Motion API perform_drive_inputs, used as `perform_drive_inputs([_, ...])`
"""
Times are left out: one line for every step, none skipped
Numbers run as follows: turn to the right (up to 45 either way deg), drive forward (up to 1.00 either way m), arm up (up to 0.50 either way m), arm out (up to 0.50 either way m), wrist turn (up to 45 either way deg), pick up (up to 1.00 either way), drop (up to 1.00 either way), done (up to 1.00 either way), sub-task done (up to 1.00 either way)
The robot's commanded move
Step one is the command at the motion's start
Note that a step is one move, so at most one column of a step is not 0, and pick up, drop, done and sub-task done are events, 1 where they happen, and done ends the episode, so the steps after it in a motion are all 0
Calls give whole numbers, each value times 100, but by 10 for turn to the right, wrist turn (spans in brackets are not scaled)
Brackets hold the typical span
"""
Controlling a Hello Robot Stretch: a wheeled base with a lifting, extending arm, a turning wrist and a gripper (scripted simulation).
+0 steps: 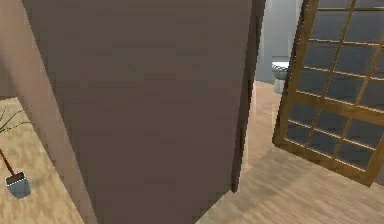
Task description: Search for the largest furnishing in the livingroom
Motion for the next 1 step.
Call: perform_drive_inputs([450, 0, 0, 0, 0, 0, 0, 0, 0])
